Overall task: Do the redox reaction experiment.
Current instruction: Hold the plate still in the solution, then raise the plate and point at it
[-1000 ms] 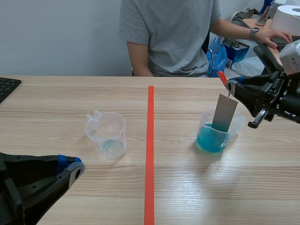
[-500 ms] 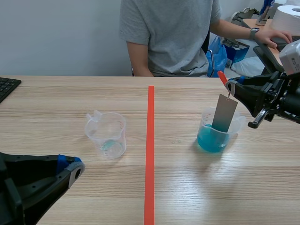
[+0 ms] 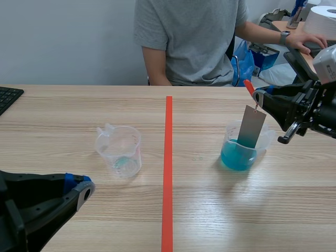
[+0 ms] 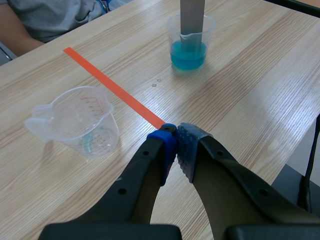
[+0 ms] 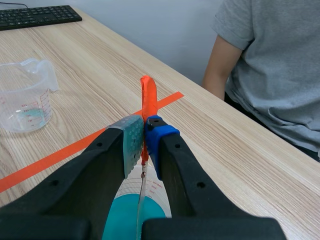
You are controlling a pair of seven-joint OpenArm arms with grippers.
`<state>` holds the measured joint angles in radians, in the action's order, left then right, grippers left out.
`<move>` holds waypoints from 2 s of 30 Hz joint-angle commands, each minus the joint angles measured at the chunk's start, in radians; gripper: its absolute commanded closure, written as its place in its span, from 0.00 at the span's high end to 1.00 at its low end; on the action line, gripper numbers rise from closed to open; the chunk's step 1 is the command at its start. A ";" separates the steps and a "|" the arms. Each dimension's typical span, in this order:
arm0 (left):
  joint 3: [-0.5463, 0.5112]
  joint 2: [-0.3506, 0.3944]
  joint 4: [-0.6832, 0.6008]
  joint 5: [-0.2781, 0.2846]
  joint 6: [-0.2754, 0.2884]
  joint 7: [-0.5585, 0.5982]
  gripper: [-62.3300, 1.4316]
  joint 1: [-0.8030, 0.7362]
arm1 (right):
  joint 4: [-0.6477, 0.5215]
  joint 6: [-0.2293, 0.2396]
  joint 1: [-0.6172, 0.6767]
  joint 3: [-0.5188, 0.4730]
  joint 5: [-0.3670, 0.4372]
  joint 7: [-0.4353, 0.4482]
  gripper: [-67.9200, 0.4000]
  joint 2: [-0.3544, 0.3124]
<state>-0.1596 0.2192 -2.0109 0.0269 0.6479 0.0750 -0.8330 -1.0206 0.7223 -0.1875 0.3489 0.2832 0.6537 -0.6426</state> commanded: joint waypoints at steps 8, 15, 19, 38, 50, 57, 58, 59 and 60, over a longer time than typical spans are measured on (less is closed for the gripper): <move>0.001 0.001 -0.006 0.007 -0.003 0.010 0.09 0.002 | -0.008 0.004 -0.016 -0.006 0.004 0.027 0.02 -0.013; 0.001 0.001 -0.006 0.007 -0.003 0.010 0.09 0.002 | -0.011 0.009 -0.017 -0.007 0.004 0.066 0.02 -0.023; 0.001 0.001 -0.006 0.007 -0.003 0.010 0.09 0.002 | -0.026 0.021 -0.017 -0.008 0.004 0.084 0.02 -0.035; 0.001 0.001 -0.006 0.007 -0.003 0.010 0.09 0.002 | -0.179 0.023 -0.017 -0.043 0.009 0.117 0.02 -0.093; 0.001 0.001 -0.006 0.007 -0.003 0.010 0.09 0.002 | -0.299 0.023 -0.018 -0.054 0.024 0.120 0.02 -0.156; 0.001 0.001 -0.005 0.006 -0.003 0.010 0.09 0.002 | -0.367 0.023 -0.018 -0.058 0.035 0.119 0.02 -0.202; 0.001 0.001 -0.005 0.006 -0.003 0.010 0.09 0.002 | -0.375 0.023 -0.018 -0.058 0.038 0.119 0.02 -0.210; 0.001 0.001 -0.005 0.006 -0.003 0.010 0.09 0.002 | -0.383 0.023 -0.018 -0.058 0.039 0.120 0.02 -0.217; 0.001 0.001 -0.005 0.006 -0.003 0.010 0.09 0.002 | -0.390 0.023 -0.018 -0.058 0.043 0.120 0.02 -0.224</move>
<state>-0.1596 0.2192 -2.0109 0.0269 0.6479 0.0750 -0.8310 -1.3968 0.7391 -0.1844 0.3134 0.3031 0.7559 -0.8436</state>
